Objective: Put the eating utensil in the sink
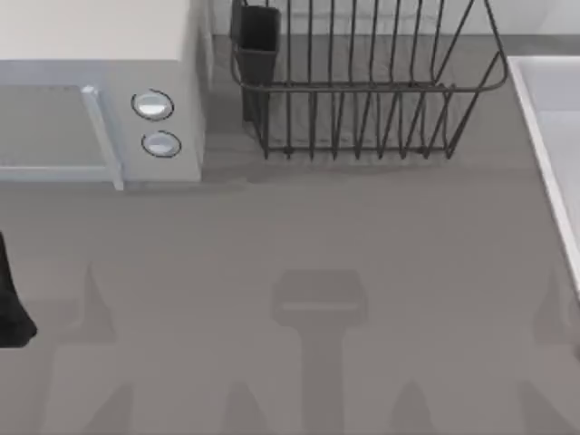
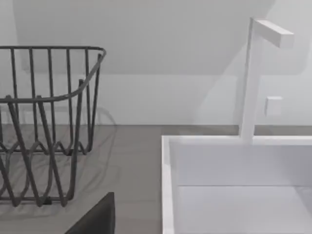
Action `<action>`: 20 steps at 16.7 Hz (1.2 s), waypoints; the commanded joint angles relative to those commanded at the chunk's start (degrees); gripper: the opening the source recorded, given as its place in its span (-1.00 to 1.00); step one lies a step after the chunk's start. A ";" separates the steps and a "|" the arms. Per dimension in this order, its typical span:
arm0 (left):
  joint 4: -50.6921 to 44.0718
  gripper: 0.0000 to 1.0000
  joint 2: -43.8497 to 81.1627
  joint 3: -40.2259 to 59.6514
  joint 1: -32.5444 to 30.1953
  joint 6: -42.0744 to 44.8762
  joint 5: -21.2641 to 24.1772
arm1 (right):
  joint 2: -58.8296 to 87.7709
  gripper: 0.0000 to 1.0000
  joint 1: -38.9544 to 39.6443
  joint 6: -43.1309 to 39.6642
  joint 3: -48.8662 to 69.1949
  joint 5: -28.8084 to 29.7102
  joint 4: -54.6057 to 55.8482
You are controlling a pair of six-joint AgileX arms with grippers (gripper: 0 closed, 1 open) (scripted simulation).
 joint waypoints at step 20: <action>0.00 1.00 0.00 0.00 0.00 0.00 0.00 | 66.36 1.00 -0.76 -25.59 40.79 -0.22 -55.23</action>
